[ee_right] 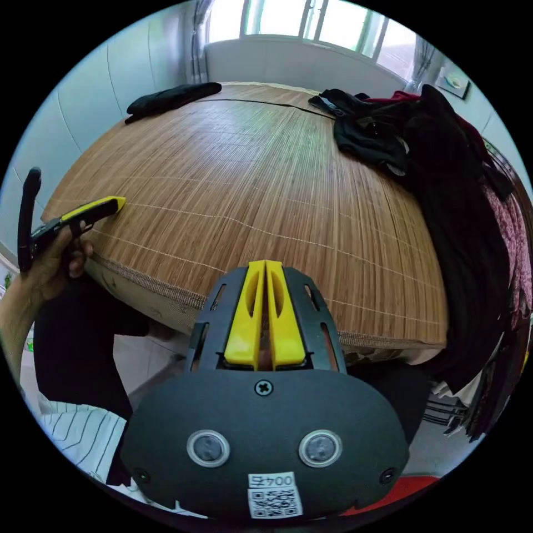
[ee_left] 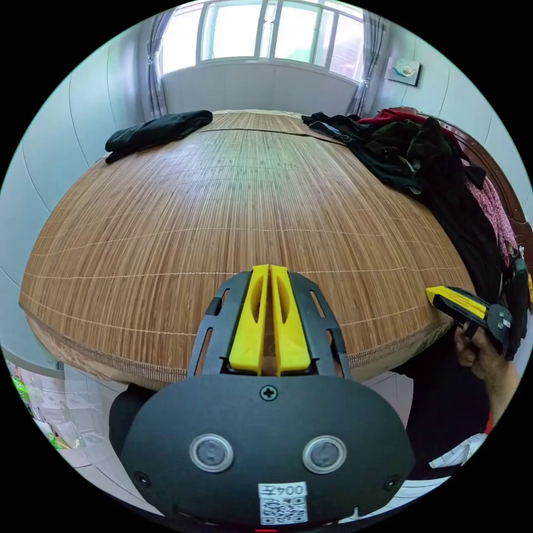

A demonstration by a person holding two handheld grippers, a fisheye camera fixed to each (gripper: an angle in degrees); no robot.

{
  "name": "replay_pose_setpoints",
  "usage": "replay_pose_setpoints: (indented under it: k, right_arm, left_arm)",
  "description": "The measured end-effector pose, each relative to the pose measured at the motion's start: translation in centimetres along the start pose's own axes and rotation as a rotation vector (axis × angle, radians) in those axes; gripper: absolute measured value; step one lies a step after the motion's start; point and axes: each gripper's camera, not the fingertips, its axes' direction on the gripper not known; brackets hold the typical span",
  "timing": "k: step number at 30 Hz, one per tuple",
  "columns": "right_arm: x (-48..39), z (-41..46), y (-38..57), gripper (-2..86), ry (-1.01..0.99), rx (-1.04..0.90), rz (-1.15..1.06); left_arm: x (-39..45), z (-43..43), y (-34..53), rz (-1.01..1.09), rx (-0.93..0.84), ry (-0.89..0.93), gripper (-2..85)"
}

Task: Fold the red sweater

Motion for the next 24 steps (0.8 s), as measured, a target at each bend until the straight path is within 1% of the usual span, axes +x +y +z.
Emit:
replay_pose_setpoints:
  k: [5, 7, 8, 10, 11, 13, 17, 19, 21, 22, 24]
  right_arm:
    - [6.1, -0.5, 2.4, 0.6, -0.206, 0.037, 0.111]
    - [9.0, -1.0, 3.5, 4.6, -0.316, 0.05, 0.158]
    - [9.8, -1.3, 3.8, 6.1, -0.334, 0.057, 0.169]
    - [12.9, -2.8, 5.1, 9.1, -0.354, 0.106, 0.214]
    - [13.9, -3.3, 5.5, 9.4, -0.365, 0.125, 0.227]
    - [18.2, -5.5, 6.7, 10.1, -0.358, 0.198, 0.299]
    - [25.3, -9.0, 8.2, 10.7, -0.303, 0.304, 0.391]
    - [30.1, -11.5, 8.8, 10.4, -0.271, 0.377, 0.447]
    - [33.7, -13.4, 8.9, 10.4, -0.234, 0.424, 0.473]
    - [36.1, -14.7, 8.6, 10.4, -0.213, 0.454, 0.487]
    - [39.7, -16.6, 7.8, 10.4, -0.177, 0.498, 0.506]
  left_arm:
    - [1.2, 0.9, -1.9, -0.07, -0.039, -0.001, 0.4]
    - [1.6, 1.0, -2.9, -0.153, -0.047, 0.045, 0.4]
    - [1.7, 0.9, -3.0, -0.188, -0.029, 0.067, 0.4]
    - [2.7, 0.3, -3.4, -0.295, 0.083, 0.153, 0.5]
    - [3.2, 0.3, -3.7, -0.294, 0.088, 0.167, 0.5]
    - [5.7, 1.3, -5.4, -0.247, 0.078, 0.216, 0.7]
    - [8.4, 3.6, -7.6, -0.246, 0.037, 0.291, 1.1]
    - [9.7, 5.2, -8.7, -0.234, -0.003, 0.307, 1.2]
    - [10.0, 6.3, -9.2, -0.237, -0.037, 0.313, 1.1]
    - [9.8, 6.5, -9.3, -0.249, -0.037, 0.303, 0.9]
    - [9.2, 6.7, -9.6, -0.255, -0.03, 0.339, 0.7]
